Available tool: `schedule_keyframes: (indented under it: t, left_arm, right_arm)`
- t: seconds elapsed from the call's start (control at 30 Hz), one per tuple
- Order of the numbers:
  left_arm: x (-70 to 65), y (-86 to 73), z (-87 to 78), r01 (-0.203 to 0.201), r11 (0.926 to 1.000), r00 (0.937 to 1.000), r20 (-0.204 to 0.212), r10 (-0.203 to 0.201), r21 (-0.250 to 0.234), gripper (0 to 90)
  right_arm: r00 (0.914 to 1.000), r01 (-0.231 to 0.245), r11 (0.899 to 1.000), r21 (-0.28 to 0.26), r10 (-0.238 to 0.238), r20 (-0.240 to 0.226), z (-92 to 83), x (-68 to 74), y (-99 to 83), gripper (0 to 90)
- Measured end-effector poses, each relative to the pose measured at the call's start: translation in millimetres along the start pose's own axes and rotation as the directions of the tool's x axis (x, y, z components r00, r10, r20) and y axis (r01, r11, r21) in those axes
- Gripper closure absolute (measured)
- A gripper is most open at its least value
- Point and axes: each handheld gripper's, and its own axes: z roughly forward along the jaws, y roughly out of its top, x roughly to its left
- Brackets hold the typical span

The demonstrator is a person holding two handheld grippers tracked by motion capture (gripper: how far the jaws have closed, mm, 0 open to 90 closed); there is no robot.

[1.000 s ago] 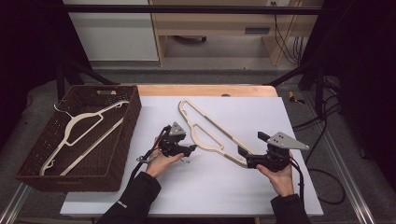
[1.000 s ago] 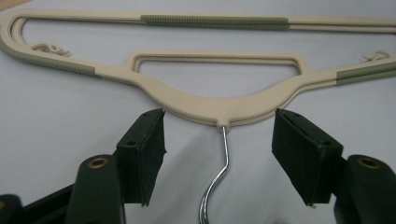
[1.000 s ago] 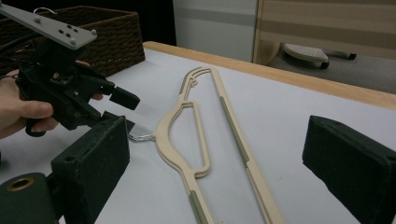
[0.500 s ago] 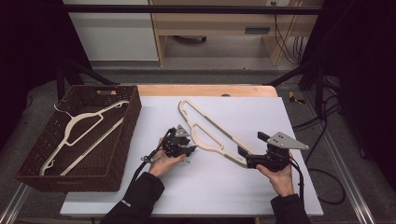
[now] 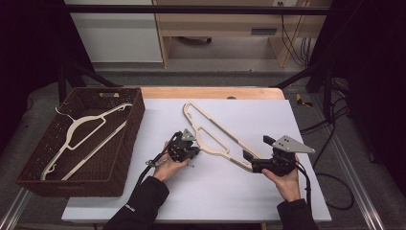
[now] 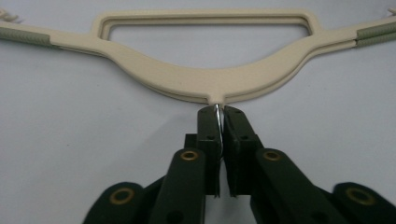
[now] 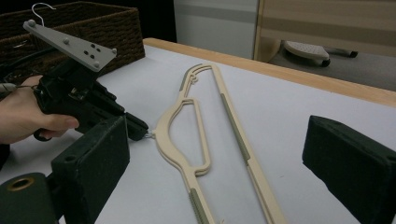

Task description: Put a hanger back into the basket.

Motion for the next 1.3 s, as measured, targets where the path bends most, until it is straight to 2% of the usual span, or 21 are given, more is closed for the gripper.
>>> schedule_keyframes:
  t: [0.23,0.37,0.53,0.7,0.77,0.97,1.03,1.3]
  left_arm:
    - [0.3,4.4,-1.5,-0.005,0.9998,1.0,0.001,0.005,0.021,87.8]
    - [0.7,6.4,-5.3,0.016,0.9999,0.9999,0.005,-0.016,0.005,88.1]
    - [0.6,8.3,-9.1,0.006,0.9997,1.0,-0.001,-0.006,0.024,88.4]
    - [-2.0,11.8,-15.9,0.005,1.0,0.9999,-0.011,-0.005,0.003,88.5]
    - [-2.7,14.3,-20.5,0.002,1.0,0.9999,-0.01,-0.003,-0.007,88.6]
    - [-5.7,21.8,-32.2,0.007,0.9997,0.9998,-0.019,-0.007,-0.022,88.6]
    - [-7.4,23.4,-34.5,-0.006,0.9998,0.9994,-0.035,0.005,-0.019,88.7]
    - [-12.8,28.3,-41.9,-0.037,0.9992,0.9978,-0.055,0.037,-0.012,88.8]
  right_arm:
    - [1.0,0.0,1.0,0.002,0.0,-0.002,0.4,-0.1,-0.2,7.8]
    - [1.0,0.001,1.0,0.001,-0.001,0.0,1.0,0.0,-0.3,7.9]
    - [1.0,0.003,1.0,0.007,-0.003,-0.003,3.3,0.1,-0.8,8.2]
    - [1.0,0.0,1.0,0.019,0.0,-0.007,8.2,1.2,-1.4,8.9]
    - [0.9998,0.014,1.0,0.024,-0.014,-0.015,11.3,1.4,-1.6,9.3]
    - [0.999,0.031,0.999,0.039,-0.03,-0.034,24.6,7.4,1.8,10.0]
    - [0.9982,0.041,0.998,0.046,-0.039,-0.046,30.3,10.9,3.6,10.4]
    - [0.9942,0.064,0.994,0.085,-0.056,-0.091,62.4,28.1,6.3,11.3]
